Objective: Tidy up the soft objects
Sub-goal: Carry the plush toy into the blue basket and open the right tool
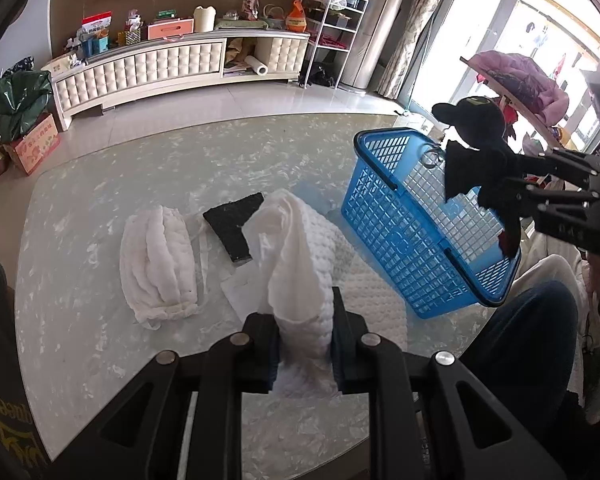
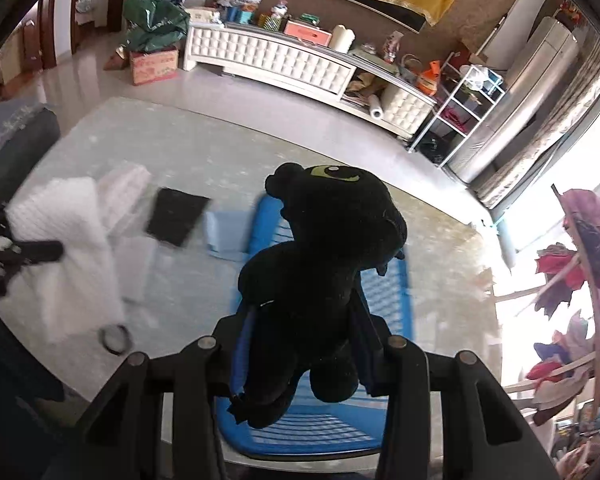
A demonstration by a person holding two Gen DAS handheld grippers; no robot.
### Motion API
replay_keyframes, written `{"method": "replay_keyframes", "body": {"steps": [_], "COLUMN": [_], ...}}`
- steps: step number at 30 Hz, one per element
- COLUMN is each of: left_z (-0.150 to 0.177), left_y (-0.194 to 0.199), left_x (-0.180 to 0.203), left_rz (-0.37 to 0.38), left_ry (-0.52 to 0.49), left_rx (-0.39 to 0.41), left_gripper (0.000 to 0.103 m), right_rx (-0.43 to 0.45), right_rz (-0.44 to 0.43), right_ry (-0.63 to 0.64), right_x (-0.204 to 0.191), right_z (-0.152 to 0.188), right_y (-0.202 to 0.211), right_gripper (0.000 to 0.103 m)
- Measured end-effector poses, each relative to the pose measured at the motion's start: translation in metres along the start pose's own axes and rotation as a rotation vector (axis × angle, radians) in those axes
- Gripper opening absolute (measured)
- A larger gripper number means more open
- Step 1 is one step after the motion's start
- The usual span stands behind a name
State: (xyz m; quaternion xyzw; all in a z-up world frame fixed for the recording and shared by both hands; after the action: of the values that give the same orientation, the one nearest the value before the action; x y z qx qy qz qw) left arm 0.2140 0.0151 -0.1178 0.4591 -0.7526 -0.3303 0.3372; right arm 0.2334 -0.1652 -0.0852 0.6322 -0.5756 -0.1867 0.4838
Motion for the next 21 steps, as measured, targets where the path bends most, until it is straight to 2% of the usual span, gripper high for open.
{"method": "replay_keyframes", "body": {"steps": [8, 21], "left_z": [-0.006, -0.003], "left_y": [-0.011, -0.027], "left_x": [0.007, 0.021], "left_rz": [-0.011, -0.011], "left_ry": [-0.011, -0.059], "left_rx": [-0.029, -0.069], "left_gripper": [0.019, 0.019], "right_rx": [-0.103, -0.240], "right_rz": [0.069, 0.011], "right_ry": [0.093, 0.150], "right_x": [0.018, 0.000], "right_z": [0.034, 0.070], "right_y": [-0.040, -0.086], "right_gripper": [0.040, 0.040]}}
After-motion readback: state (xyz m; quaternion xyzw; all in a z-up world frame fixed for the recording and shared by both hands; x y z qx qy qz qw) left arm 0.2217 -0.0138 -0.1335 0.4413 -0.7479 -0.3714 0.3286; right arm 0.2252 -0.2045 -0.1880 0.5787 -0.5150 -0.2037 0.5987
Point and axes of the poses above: each gripper's, at about its wrist camera, not at the fingertips, and y roughly against the way its jaws point, x to its right, z to its underside, the point moved 9 cm from there along -y, roughly the way its jaws point, and after that the axes turned 2 degrees about -z, right-handed, at the moved point
